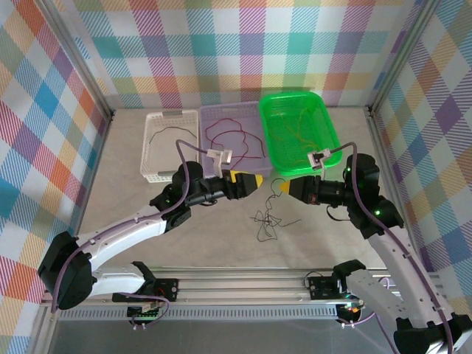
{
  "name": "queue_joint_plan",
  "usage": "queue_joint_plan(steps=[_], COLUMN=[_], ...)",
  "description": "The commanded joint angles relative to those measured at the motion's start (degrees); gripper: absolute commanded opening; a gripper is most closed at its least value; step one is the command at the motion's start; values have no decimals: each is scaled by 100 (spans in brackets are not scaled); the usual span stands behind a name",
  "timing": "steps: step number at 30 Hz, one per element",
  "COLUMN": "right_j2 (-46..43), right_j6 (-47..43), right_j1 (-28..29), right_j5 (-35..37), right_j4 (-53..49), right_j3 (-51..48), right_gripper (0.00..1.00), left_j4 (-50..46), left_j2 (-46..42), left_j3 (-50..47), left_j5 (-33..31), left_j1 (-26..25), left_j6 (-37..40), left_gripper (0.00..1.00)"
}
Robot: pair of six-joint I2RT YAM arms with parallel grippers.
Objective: Untangle the cables
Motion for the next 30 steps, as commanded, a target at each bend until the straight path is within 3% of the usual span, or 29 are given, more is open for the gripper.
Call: queue_joint_plan(steps=[1,10,21,27,30], right_j2=[8,12,30,47,47], right_j6=[109,106,102,93,68], right_j1=[76,242,314,344,352], right_j5=[-334,-307,-194,-163,-107], right_j4=[326,333,343,358,297], right_j3=[23,-5,-75,-111,-111], right_gripper=[0,0,0,0,0], left_j4=[831,891,776,762,670], left_j2=[124,400,253,229,179], left_j3=[40,247,283,291,285], left_j5=[351,507,448,444,385], left_j1=[-361,-802,-843,-849,-850], left_j6=[-57,9,75,91,119], left_gripper=[87,72,43,19,2])
